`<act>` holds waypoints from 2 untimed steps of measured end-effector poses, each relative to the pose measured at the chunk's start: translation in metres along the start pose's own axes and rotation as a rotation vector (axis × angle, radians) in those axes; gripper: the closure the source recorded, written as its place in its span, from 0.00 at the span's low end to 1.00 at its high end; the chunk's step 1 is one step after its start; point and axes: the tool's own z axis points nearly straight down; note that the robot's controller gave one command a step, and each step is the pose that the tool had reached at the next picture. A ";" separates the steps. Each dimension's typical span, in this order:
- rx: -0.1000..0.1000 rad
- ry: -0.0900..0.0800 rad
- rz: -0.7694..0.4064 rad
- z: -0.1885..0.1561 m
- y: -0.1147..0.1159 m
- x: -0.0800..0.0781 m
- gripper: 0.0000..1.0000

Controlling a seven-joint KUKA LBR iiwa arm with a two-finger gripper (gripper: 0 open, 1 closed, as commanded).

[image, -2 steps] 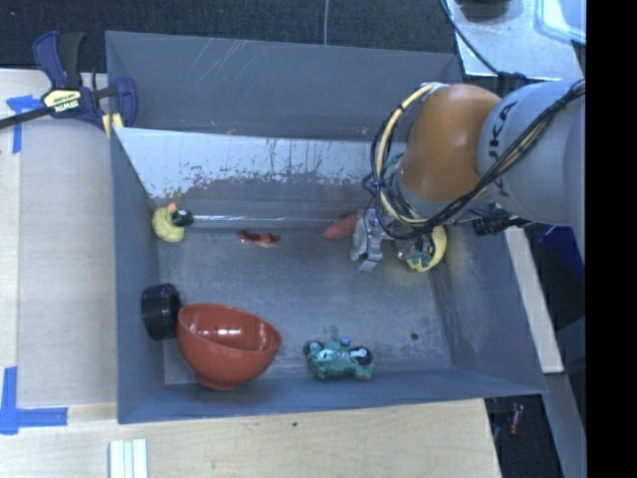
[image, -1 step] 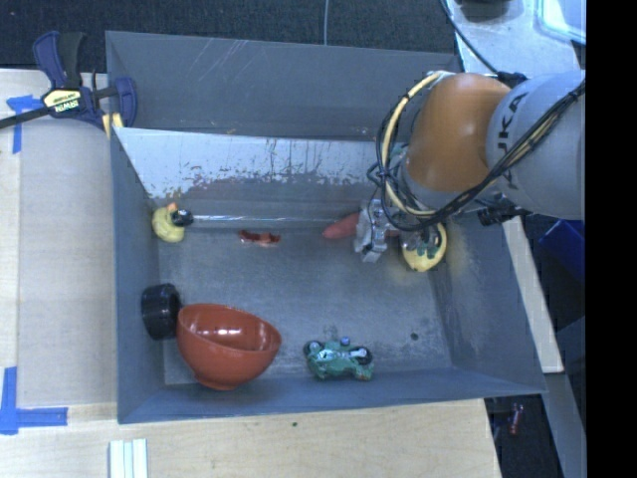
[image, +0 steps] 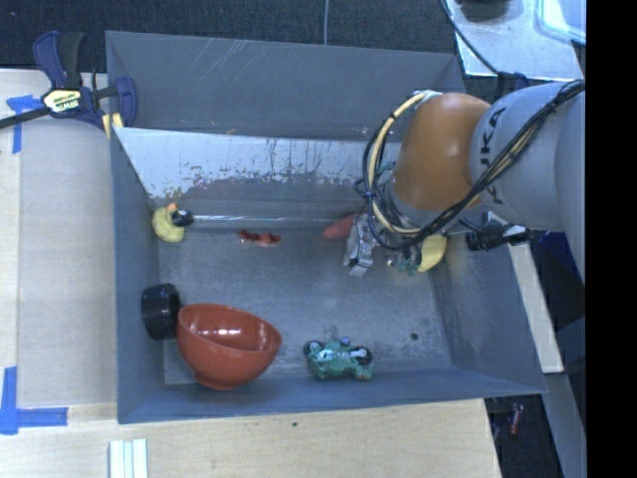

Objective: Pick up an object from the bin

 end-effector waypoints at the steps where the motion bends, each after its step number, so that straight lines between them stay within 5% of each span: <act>1: 0.001 -0.007 -0.204 0.012 0.050 0.025 1.00; 2: 0.002 -0.007 -0.154 0.014 0.101 0.009 0.00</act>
Offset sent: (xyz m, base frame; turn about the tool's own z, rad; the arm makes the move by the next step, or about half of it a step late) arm 0.0156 0.1000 -0.0139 -0.1523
